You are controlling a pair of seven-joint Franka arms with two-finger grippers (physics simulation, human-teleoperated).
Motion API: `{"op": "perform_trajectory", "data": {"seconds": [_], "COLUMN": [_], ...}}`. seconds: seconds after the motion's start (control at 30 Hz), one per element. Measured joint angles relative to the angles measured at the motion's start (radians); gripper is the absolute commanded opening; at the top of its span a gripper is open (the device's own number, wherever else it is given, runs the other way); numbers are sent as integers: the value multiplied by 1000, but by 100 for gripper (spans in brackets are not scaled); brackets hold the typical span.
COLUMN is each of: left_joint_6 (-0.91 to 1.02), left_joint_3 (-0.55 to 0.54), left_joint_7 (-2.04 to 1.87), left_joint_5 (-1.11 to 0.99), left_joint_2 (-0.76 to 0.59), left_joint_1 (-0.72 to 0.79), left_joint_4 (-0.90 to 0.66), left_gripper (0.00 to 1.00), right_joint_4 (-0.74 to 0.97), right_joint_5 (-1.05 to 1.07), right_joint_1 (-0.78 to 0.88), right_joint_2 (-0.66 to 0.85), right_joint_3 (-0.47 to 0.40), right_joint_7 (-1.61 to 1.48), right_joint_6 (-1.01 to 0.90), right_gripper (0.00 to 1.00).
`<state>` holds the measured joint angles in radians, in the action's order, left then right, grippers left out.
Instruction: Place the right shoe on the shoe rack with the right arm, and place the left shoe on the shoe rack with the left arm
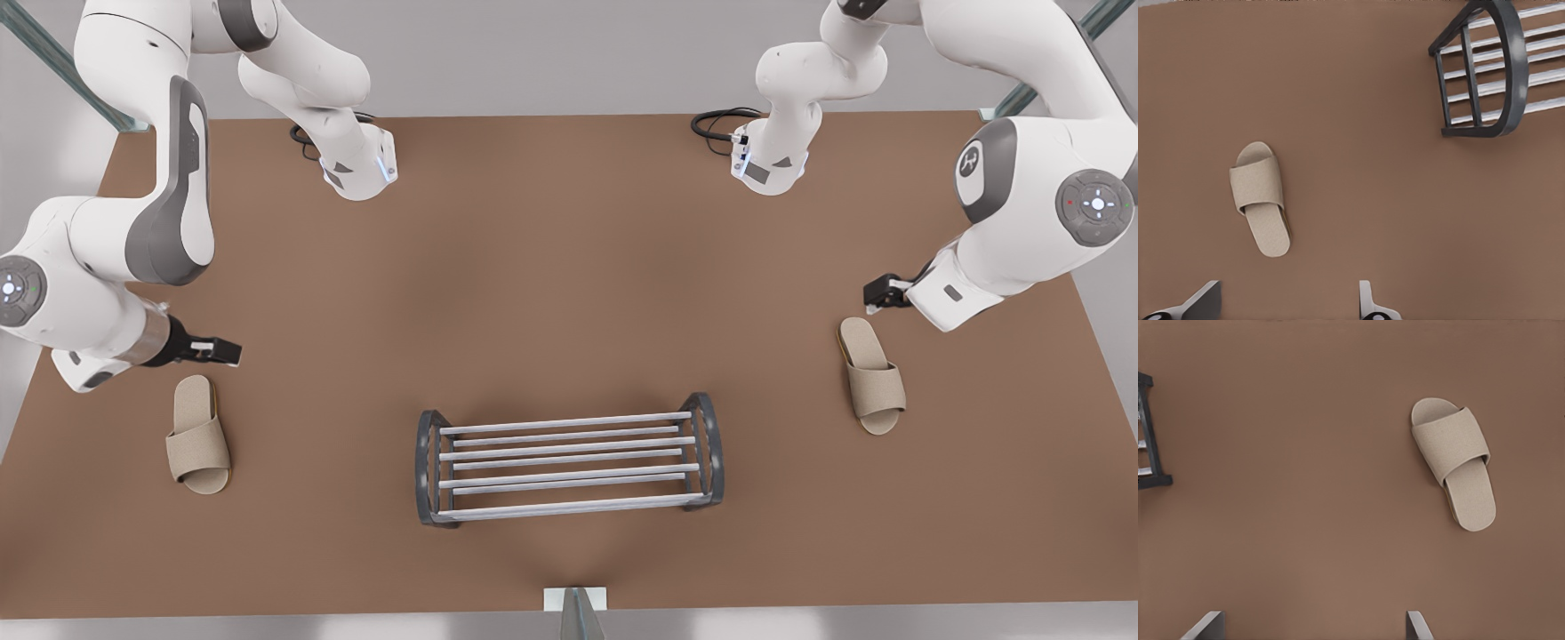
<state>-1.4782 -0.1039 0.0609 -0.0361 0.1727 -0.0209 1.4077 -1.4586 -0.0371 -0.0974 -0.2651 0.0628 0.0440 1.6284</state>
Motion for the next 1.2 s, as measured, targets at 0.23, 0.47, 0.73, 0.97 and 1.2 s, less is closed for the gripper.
{"op": "perform_trajectory", "data": {"seconds": [0.23, 0.47, 0.73, 0.97, 1.2], "left_joint_6": [-254, -957, -1118, -1100, -994], "left_joint_3": [154, 172, 244, 304, 303], "left_joint_7": [-23, 189, 851, 1311, 1627], "left_joint_5": [242, 1390, 2495, 2626, 2707], "left_joint_2": [-113, -130, -96, -119, -48], "left_joint_1": [-9, -124, 35, -74, -71], "left_joint_4": [718, 1118, 1230, 1261, 1258], "left_gripper": [100, 100, 100, 100, 100], "right_joint_4": [-17, -584, -608, -522, -584], "right_joint_5": [34, 335, 1097, 1339, 1699], "right_joint_1": [-5, -94, -113, -123, -197], "right_joint_2": [-26, 140, 10, -122, -205], "right_joint_3": [-1, -6, -105, -169, -249], "right_joint_7": [45, 191, -126, -677, -1065], "right_joint_6": [86, 477, 797, 876, 751], "right_gripper": [98, 100, 100, 100, 100]}}
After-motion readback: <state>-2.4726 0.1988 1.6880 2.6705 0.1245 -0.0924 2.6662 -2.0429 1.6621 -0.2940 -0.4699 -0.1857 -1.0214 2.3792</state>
